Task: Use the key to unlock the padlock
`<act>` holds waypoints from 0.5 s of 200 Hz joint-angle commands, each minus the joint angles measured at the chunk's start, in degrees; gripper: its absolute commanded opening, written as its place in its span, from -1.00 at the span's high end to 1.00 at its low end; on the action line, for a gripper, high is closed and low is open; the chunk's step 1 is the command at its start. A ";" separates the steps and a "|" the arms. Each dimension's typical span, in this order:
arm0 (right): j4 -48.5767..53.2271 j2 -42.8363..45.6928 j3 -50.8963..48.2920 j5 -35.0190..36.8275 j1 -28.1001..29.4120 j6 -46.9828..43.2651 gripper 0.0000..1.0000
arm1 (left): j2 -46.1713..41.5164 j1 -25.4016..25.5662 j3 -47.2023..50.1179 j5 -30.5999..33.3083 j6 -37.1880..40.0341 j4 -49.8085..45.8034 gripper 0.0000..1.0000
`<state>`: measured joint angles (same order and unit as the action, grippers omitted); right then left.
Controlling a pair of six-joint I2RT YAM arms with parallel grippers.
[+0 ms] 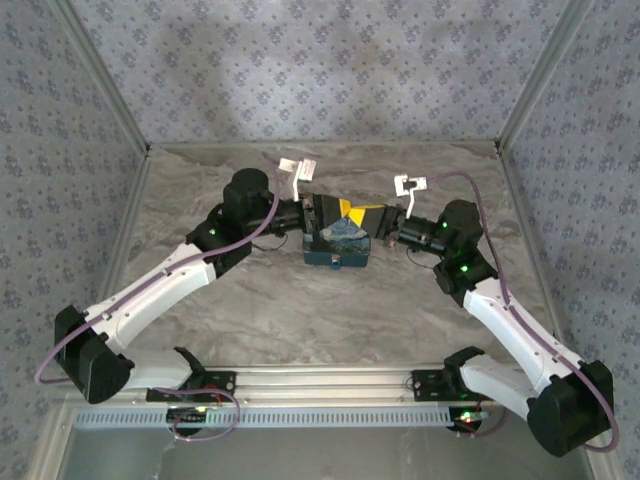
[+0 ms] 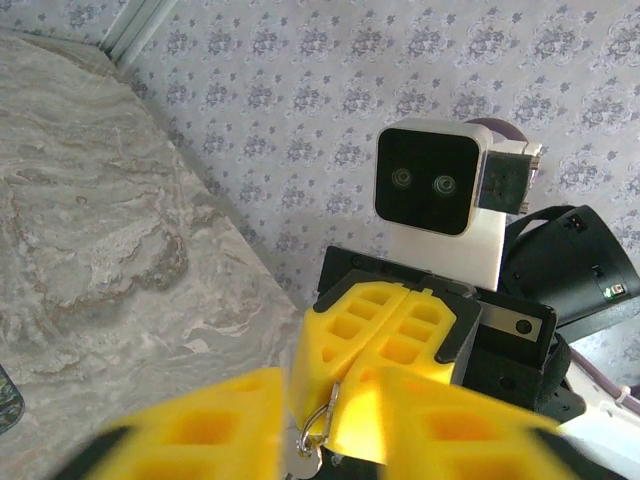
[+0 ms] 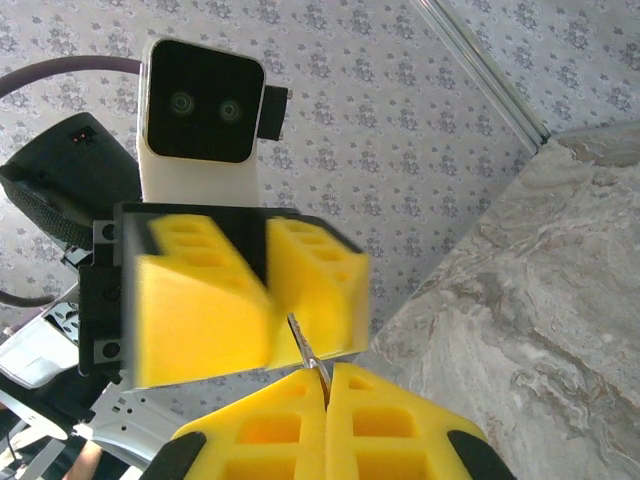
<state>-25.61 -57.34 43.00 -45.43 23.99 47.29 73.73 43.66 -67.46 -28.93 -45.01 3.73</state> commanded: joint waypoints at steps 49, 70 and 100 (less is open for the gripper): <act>4.99 1.87 1.25 1.10 -1.50 -3.08 1.00 | -1.60 -0.09 -1.09 3.04 1.76 -1.83 -0.24; 11.63 2.08 2.67 3.44 -3.25 -5.76 1.00 | -2.51 -0.11 0.39 5.19 2.66 -4.20 -0.27; 22.57 2.50 5.33 8.06 -5.41 -11.76 1.00 | -4.56 -0.10 4.80 8.98 3.70 -8.45 -0.28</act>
<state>-12.95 -56.23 44.93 -41.71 20.08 41.41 72.05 43.62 -65.78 -23.86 -43.44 -0.56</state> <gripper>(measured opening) 0.060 0.636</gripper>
